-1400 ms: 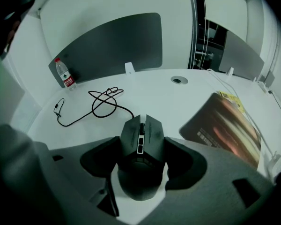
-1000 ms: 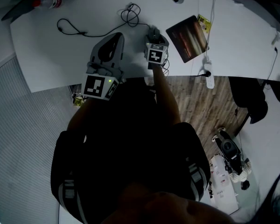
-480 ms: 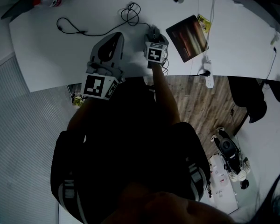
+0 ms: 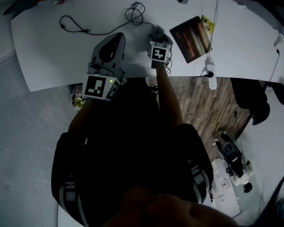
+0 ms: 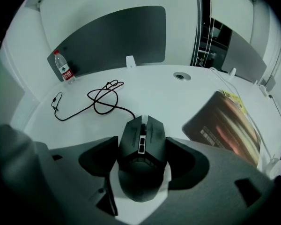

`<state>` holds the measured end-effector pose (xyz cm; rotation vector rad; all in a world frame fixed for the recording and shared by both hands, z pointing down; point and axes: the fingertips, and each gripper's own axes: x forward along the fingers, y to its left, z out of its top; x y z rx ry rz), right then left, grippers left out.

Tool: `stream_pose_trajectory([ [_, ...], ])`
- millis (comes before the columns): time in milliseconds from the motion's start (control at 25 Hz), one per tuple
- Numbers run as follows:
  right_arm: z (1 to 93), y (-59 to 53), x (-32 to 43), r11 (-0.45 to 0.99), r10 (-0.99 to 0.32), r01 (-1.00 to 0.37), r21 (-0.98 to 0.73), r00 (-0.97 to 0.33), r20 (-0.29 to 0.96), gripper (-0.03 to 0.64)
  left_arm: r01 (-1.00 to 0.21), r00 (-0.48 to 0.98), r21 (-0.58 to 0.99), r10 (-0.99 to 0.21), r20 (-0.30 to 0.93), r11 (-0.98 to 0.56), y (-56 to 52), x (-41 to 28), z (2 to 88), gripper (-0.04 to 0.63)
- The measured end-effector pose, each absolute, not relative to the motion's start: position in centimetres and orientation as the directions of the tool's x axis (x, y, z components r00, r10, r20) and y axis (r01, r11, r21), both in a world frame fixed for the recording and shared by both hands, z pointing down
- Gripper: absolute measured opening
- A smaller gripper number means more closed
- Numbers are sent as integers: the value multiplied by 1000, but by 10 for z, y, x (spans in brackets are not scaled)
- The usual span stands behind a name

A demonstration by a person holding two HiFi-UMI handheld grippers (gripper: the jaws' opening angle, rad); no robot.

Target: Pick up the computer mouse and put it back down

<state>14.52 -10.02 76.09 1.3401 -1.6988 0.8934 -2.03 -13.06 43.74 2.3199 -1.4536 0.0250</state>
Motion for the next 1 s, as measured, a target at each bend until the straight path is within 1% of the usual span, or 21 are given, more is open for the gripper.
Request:
stream_pose_trajectory([
  [400, 747, -102, 145, 191, -465, -981, -39, -126, 876, 307, -868, 452, 326, -867, 210, -374, -119, -29, 430, 6],
  [1000, 691, -109, 147, 161, -581, -987, -27, -117, 805, 305, -862, 456, 327, -874, 168, -387, -96, -38, 410, 6],
])
